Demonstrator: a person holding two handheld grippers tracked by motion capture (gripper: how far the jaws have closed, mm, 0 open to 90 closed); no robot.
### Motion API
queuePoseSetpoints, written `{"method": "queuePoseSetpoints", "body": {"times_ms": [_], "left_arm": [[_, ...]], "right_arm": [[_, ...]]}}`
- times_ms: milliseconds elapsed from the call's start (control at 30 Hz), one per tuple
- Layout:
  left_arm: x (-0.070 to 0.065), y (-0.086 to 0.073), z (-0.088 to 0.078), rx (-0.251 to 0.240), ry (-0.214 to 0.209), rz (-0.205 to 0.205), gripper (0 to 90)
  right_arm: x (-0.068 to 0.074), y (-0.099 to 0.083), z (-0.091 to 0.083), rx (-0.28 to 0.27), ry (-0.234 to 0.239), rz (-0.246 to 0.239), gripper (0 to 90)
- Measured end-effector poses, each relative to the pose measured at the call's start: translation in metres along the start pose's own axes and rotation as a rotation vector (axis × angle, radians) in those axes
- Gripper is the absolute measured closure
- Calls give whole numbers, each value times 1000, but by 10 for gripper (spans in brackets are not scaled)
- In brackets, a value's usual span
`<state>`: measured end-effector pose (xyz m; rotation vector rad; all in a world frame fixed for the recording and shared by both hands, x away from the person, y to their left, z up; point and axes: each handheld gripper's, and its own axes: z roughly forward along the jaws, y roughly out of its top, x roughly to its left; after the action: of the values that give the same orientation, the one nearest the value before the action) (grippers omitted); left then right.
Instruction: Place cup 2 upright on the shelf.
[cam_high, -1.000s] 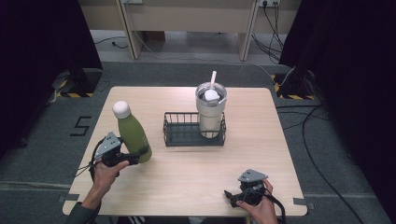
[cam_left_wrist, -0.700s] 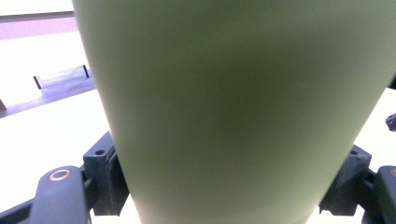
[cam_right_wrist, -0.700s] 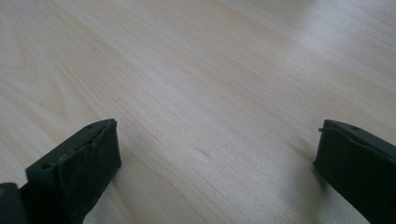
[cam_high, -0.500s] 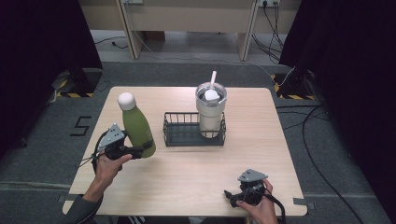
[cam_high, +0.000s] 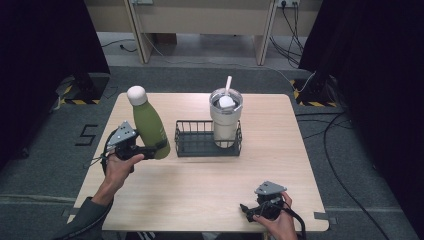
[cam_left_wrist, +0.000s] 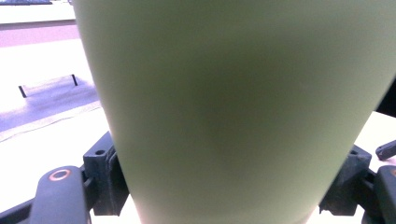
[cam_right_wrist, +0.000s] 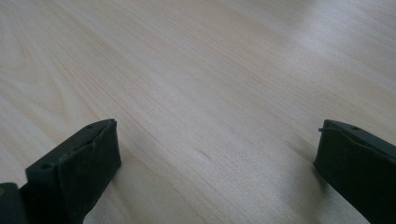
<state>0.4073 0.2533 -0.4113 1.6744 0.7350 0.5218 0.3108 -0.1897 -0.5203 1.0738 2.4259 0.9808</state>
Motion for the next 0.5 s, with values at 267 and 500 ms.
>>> {"method": "queuePoseSetpoints", "body": {"times_ms": [267, 500], "left_arm": [[1, 8, 8, 4, -9, 1, 208], [-2, 19, 17, 3, -27, 3, 208]], "right_arm": [[0, 0, 0, 0, 0, 0, 6], [0, 0, 0, 0, 0, 2, 6]]}}
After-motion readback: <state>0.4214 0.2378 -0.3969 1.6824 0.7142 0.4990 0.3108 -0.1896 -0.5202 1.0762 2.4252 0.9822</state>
